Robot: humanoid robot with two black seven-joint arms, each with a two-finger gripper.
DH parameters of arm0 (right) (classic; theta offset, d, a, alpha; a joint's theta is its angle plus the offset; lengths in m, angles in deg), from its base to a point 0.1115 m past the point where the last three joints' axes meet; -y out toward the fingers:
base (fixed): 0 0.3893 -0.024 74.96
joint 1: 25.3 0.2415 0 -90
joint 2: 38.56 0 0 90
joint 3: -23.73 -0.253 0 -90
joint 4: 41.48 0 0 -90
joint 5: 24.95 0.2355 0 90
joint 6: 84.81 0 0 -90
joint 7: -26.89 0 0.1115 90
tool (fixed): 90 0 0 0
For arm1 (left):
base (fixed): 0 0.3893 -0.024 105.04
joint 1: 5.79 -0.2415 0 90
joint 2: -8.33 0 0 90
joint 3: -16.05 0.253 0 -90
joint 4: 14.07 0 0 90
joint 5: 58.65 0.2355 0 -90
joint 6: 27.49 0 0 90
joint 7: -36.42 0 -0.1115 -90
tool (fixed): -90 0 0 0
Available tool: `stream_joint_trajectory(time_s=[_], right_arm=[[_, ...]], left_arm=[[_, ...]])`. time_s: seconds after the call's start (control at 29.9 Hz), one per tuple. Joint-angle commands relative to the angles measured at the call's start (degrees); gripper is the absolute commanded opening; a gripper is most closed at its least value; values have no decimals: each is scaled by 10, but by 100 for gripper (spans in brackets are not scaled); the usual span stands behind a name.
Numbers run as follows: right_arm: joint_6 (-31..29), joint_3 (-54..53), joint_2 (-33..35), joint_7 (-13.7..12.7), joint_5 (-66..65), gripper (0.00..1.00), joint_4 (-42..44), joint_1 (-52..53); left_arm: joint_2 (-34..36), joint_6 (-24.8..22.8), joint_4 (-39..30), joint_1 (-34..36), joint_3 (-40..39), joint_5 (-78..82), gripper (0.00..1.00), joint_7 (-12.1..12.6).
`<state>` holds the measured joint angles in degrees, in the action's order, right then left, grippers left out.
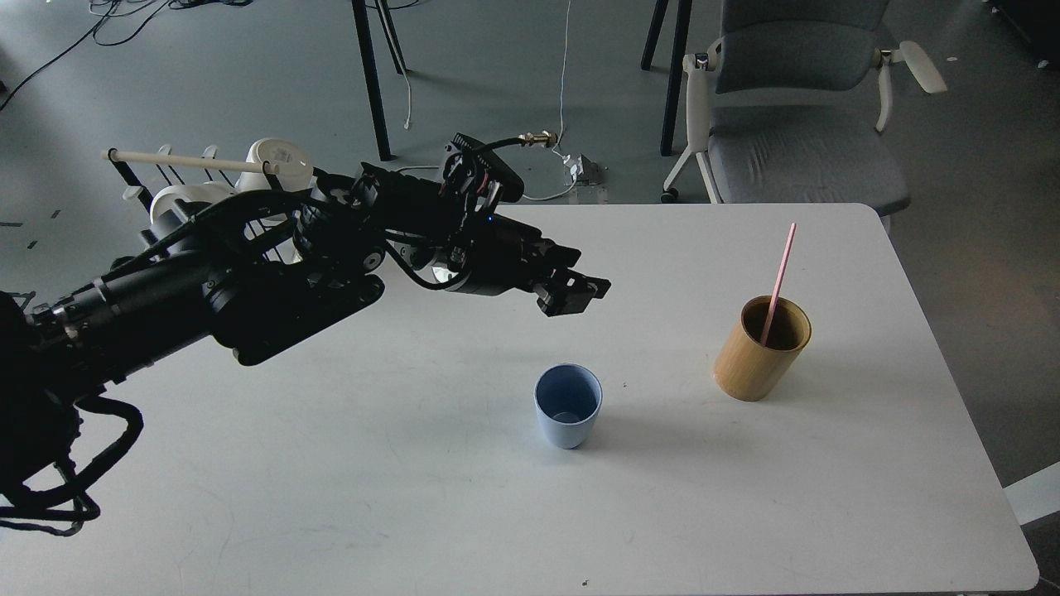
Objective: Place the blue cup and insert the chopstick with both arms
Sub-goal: 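Open the left gripper and withdraw the left arm upward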
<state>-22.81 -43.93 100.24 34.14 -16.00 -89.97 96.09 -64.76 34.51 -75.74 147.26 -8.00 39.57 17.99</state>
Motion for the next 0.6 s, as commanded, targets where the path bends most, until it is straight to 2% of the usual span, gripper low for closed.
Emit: stream_joint_trajectory(time_s=[0.0,0.2,0.3,0.43,0.57], right_arm=[[0,10,30,4,-32,99,-23,-12],[0,21,67,5,-179,99,-78,-33],[1,25,102,5,-280,99,-164,-71],[64,26,133,5,-368,99,-260,-103],[94,38,142,5,-474,99,-310,-107]], left_arm=[[4,0,56,-10,-72,-159,99,-1],[1,0,112,-11,-118,-426,99,-18],[-1,11,138,-11,-157,-584,99,-29],[-1,0,195,-11,-178,-787,99,-23],[4,0,238,-12,-175,-920,99,-20]])
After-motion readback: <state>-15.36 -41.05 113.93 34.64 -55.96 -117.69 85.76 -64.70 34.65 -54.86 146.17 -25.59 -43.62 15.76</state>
